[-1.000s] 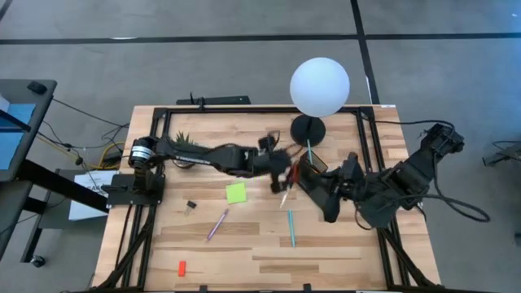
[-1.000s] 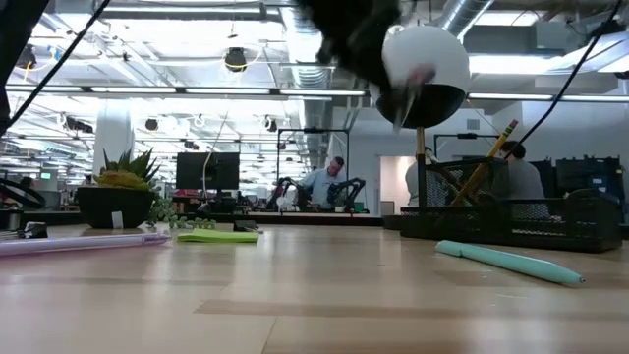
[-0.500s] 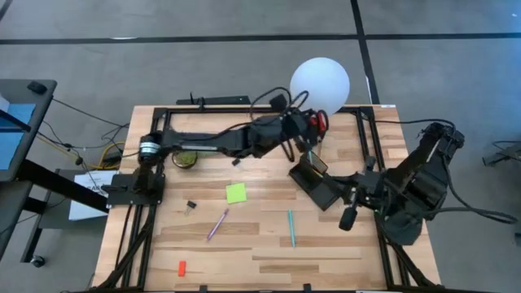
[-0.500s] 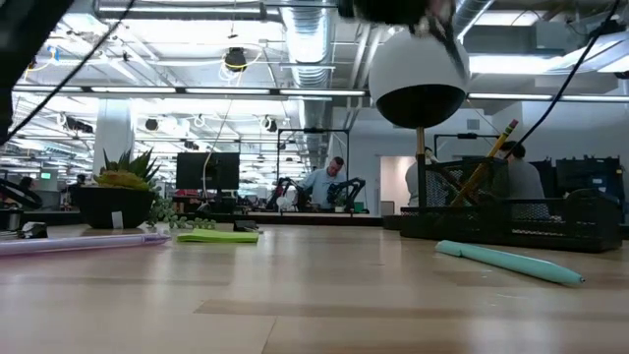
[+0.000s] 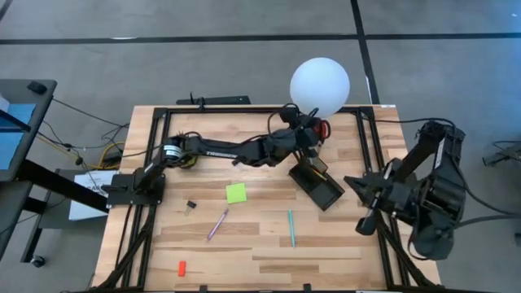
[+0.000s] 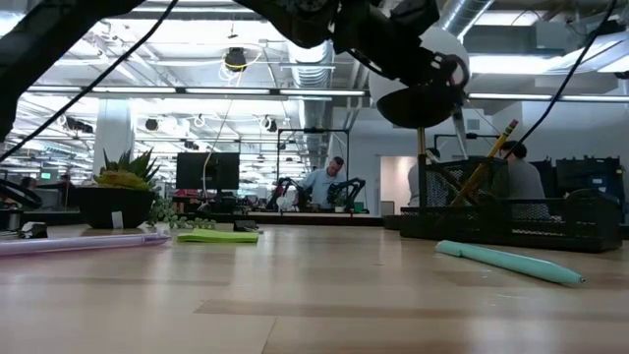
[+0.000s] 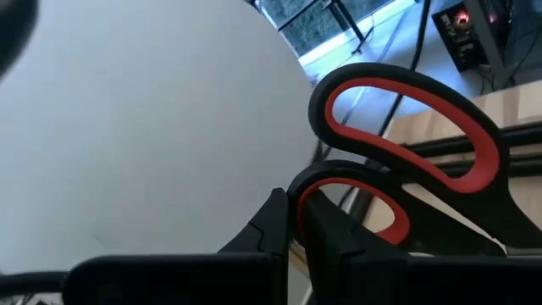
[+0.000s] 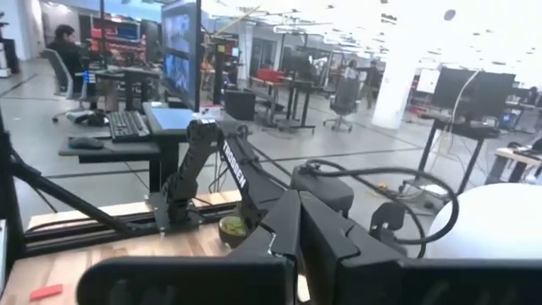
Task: Pick and place office supplies into organizer
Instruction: Put the black scissors into the black desk organizer
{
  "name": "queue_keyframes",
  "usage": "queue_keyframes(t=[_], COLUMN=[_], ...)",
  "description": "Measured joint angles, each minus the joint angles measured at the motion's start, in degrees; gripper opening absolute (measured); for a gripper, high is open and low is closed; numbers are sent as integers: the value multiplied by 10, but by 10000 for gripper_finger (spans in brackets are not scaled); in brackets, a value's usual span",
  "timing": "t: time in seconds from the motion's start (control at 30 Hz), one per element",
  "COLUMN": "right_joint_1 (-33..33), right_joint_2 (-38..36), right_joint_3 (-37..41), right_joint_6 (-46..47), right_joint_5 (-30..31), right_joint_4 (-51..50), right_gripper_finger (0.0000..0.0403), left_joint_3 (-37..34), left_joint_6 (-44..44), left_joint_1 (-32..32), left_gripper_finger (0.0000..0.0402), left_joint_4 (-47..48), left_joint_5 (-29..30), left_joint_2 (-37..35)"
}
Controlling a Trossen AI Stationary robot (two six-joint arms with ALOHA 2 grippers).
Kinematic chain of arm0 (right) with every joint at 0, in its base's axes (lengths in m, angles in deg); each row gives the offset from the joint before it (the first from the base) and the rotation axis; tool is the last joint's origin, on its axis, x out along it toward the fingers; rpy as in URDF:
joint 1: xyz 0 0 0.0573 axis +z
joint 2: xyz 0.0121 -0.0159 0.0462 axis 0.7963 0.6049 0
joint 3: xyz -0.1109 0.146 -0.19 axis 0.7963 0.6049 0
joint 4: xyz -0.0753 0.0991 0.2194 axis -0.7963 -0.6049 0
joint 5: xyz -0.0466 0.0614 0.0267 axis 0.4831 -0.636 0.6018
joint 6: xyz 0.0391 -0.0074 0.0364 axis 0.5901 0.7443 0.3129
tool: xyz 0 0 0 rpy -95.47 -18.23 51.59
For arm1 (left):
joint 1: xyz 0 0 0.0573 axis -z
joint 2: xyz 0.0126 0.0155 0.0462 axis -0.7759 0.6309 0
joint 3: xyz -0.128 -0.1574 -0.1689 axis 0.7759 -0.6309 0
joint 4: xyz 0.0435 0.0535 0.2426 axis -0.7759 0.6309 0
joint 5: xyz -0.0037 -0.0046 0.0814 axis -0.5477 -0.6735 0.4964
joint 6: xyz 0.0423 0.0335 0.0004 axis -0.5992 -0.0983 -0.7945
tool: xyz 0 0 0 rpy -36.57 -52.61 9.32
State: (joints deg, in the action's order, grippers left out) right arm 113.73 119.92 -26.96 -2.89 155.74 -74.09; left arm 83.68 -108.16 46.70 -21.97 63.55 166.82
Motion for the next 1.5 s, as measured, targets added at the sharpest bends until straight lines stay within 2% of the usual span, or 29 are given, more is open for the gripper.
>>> queue_keyframes(t=[0.43,0.7,1.03,1.17,1.5], right_joint_1=[30,48,71,77,82], right_joint_2=[-25,-24,-24,-24,-11], right_joint_3=[0,0,0,0,1], right_joint_6=[0,0,0,0,9], right_joint_5=[-2,-4,-4,-4,-12], right_joint_4=[-7,-8,-11,-11,-9], right_gripper_finger=[0,0,0,0,0], left_joint_3=[-1,-1,-2,-1,-1], left_joint_6=[53,57,40,40,117], left_joint_1=[13,19,59,64,56], left_gripper_finger=[7,41,40,40,41], left_joint_4=[31,40,66,84,134], left_joint_5=[7,-15,-26,-5,1], left_joint_2=[15,44,51,52,52])
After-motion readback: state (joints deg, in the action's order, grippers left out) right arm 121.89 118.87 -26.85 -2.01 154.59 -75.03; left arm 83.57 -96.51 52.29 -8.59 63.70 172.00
